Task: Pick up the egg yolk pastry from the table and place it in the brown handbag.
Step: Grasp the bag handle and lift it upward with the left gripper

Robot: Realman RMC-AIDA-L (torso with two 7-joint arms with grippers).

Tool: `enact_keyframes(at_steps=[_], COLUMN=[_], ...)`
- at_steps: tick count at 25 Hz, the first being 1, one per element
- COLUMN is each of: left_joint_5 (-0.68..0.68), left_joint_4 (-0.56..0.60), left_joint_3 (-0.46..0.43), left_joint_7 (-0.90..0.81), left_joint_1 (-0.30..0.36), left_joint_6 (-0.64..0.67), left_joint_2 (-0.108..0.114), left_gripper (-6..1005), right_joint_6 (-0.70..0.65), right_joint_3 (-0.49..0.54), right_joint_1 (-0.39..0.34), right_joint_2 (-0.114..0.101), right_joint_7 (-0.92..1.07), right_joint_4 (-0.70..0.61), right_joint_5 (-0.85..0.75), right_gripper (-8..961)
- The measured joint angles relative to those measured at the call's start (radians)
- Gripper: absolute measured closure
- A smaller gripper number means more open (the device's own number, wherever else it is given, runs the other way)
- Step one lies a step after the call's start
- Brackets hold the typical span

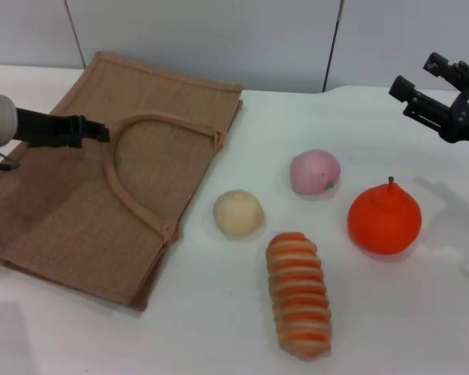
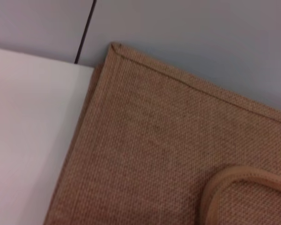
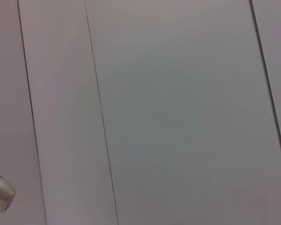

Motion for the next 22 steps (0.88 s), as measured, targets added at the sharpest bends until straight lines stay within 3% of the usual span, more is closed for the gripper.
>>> enact_keyframes(at_steps=[22], left_joint_5=[-0.004], left_joint_4=[-0.123], left_joint_3=[0.000], left_joint_7=[0.130], left_joint_1=[-0.058], left_joint_6=[0.114], left_joint_2=[-0.007], left_gripper=[398], right_joint_6=[0.000], right_joint_3=[0.002], right_joint_1=[0.008], right_joint_2=[0.001], right_joint_7=[0.000], right_joint_4=[0.002], right_joint_5=[0.001], right_gripper=[76])
